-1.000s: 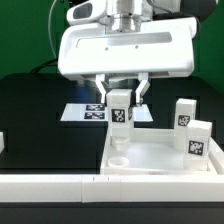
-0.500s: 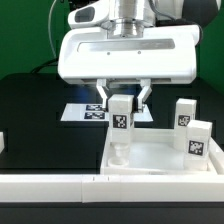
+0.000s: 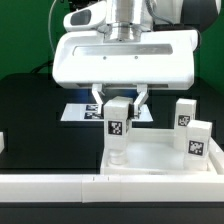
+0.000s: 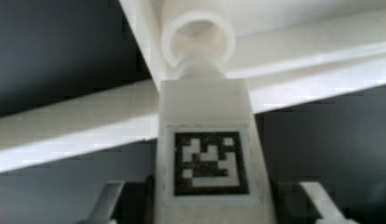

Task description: Assemble square table

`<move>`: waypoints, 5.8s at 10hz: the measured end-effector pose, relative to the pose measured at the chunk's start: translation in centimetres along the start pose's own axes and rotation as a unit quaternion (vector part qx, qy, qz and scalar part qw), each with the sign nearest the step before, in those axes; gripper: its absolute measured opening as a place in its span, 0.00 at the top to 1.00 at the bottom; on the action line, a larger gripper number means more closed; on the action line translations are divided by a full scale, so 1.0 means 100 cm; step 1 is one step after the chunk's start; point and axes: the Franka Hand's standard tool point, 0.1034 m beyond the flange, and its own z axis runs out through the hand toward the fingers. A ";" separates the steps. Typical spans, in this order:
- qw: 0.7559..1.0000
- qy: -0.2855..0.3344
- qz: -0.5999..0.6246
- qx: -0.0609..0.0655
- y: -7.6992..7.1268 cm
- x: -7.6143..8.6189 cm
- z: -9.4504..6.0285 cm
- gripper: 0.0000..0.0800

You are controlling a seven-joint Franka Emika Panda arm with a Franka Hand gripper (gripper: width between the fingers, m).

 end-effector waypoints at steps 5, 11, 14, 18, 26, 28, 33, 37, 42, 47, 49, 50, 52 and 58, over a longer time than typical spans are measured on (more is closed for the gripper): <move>1.000 0.001 -0.007 -0.010 0.006 -0.018 0.005 0.64; 1.000 0.013 -0.011 -0.013 0.005 -0.018 0.008 0.64; 0.995 -0.097 0.032 0.017 -0.011 -0.011 0.009 0.41; 0.969 -0.239 0.051 0.026 -0.002 -0.007 0.014 0.19; 0.956 -0.249 0.155 -0.002 0.012 -0.008 0.016 0.65; 0.938 -0.247 0.241 -0.025 0.011 -0.007 0.017 0.65; 0.779 -0.225 0.576 -0.109 0.005 -0.008 0.020 0.65; 0.857 -0.229 0.456 -0.076 0.000 -0.007 0.020 0.33; 0.959 -0.234 0.160 -0.006 0.000 -0.006 0.022 0.19; 0.972 -0.232 -0.017 0.011 -0.002 -0.007 0.021 0.31; 0.972 -0.233 0.042 -0.002 -0.002 -0.007 0.022 0.58; 0.969 -0.233 0.077 -0.011 -0.002 -0.007 0.022 0.58; 0.960 -0.231 0.153 -0.029 -0.002 -0.007 0.022 0.65; 0.779 -0.188 0.592 -0.086 0.003 -0.002 0.027 0.64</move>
Offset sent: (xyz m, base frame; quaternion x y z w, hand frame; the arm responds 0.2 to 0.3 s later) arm -0.0092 0.0027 -0.0081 0.0024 0.0124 0.0018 0.9999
